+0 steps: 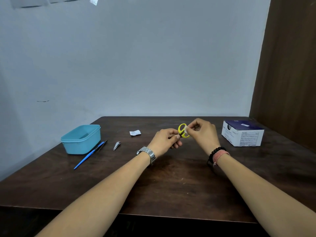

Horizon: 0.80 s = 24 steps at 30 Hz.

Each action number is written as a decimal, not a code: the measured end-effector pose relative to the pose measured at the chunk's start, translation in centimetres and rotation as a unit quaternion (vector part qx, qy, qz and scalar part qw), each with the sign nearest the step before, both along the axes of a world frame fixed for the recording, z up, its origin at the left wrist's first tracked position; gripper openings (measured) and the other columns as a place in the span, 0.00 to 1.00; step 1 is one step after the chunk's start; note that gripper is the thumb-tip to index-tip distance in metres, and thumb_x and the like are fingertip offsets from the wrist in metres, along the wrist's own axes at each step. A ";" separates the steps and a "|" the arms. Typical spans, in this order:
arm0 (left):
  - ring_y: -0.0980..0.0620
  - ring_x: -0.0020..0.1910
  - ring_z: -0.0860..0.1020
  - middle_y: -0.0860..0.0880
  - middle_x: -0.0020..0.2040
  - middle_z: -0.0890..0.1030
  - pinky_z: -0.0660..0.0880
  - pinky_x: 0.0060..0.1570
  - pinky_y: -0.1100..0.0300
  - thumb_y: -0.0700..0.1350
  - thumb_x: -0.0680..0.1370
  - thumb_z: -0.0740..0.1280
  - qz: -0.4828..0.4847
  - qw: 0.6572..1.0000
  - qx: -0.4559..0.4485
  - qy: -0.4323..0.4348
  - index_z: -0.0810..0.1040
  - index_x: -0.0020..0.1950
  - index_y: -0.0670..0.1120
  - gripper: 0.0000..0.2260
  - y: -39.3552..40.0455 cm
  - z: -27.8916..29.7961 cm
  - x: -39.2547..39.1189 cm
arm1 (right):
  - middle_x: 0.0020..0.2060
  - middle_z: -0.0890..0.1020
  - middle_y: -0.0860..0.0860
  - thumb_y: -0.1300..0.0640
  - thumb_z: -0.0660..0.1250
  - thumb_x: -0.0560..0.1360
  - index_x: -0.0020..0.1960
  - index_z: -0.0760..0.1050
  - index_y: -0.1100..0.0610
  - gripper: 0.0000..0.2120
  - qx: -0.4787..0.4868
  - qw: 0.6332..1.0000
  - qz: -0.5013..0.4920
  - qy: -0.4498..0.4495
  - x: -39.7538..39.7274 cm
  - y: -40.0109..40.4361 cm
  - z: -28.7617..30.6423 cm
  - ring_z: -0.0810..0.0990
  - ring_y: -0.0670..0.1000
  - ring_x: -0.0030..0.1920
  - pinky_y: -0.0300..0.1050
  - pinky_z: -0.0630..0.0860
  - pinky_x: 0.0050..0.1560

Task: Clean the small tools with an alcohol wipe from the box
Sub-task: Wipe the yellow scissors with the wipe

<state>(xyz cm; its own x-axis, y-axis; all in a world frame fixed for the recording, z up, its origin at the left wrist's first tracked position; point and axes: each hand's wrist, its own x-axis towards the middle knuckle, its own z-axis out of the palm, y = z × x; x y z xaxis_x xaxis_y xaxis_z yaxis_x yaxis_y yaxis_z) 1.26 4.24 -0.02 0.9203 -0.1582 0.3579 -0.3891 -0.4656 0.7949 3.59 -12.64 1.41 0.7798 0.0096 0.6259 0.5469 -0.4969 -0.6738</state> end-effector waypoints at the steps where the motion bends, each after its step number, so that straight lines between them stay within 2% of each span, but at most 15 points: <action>1: 0.59 0.31 0.78 0.52 0.35 0.82 0.74 0.37 0.64 0.41 0.81 0.62 -0.002 1.000 0.001 0.002 0.78 0.55 0.45 0.07 -0.1 0.0 0.0 | 0.32 0.83 0.49 0.59 0.73 0.69 0.36 0.79 0.55 0.05 0.002 1.000 -0.003 0.002 0.1 -0.3 0.0 0.80 0.47 0.36 0.34 0.71 0.35; 4: 0.59 0.31 0.78 0.52 0.35 0.82 0.75 0.37 0.64 0.41 0.81 0.62 -0.001 1.000 -0.002 0.000 0.79 0.54 0.46 0.07 -0.1 0.0 -0.1 | 0.31 0.82 0.48 0.59 0.74 0.69 0.36 0.79 0.55 0.05 -0.020 0.999 0.029 -0.001 -0.3 -0.1 -0.2 0.79 0.43 0.33 0.36 0.73 0.35; 8: 0.60 0.31 0.78 0.51 0.36 0.82 0.74 0.36 0.66 0.42 0.81 0.62 0.009 1.000 -0.013 -0.001 0.79 0.54 0.46 0.07 0.2 0.3 -0.1 | 0.30 0.80 0.45 0.59 0.74 0.69 0.38 0.79 0.55 0.04 -0.067 0.996 0.058 -0.015 -0.5 1.1 -0.6 0.74 0.41 0.30 0.34 0.70 0.33; 11: 0.59 0.31 0.78 0.51 0.36 0.83 0.74 0.36 0.64 0.41 0.81 0.62 0.007 1.000 -0.019 0.002 0.79 0.52 0.47 0.07 0.2 0.3 -0.2 | 0.30 0.81 0.46 0.57 0.74 0.69 0.37 0.79 0.55 0.05 -0.035 0.999 0.018 -0.013 0.0 0.6 -0.4 0.75 0.41 0.31 0.39 0.72 0.35; 14: 0.59 0.31 0.78 0.51 0.36 0.83 0.75 0.37 0.64 0.41 0.81 0.62 -0.001 1.000 -0.025 0.006 0.78 0.49 0.49 0.06 -0.1 0.3 -0.4 | 0.32 0.82 0.46 0.58 0.73 0.69 0.37 0.79 0.55 0.04 -0.011 1.000 -0.009 -0.007 0.4 -0.5 -0.1 0.77 0.42 0.33 0.39 0.73 0.37; 20: 0.57 0.31 0.77 0.49 0.37 0.83 0.74 0.37 0.62 0.40 0.81 0.62 0.013 0.997 -0.073 0.013 0.78 0.49 0.48 0.06 0.1 0.4 -0.3 | 0.31 0.81 0.48 0.59 0.75 0.69 0.37 0.79 0.54 0.06 -0.054 0.996 0.067 -0.018 0.1 0.6 -0.7 0.74 0.44 0.31 0.38 0.71 0.34; 24: 0.57 0.31 0.78 0.50 0.37 0.83 0.75 0.39 0.61 0.41 0.81 0.62 0.005 0.997 -0.072 0.020 0.78 0.49 0.49 0.06 0.0 0.5 -0.3 | 0.32 0.82 0.46 0.57 0.74 0.70 0.37 0.79 0.54 0.05 -0.023 0.999 0.010 -0.029 0.6 -0.2 -0.4 0.75 0.42 0.33 0.36 0.71 0.35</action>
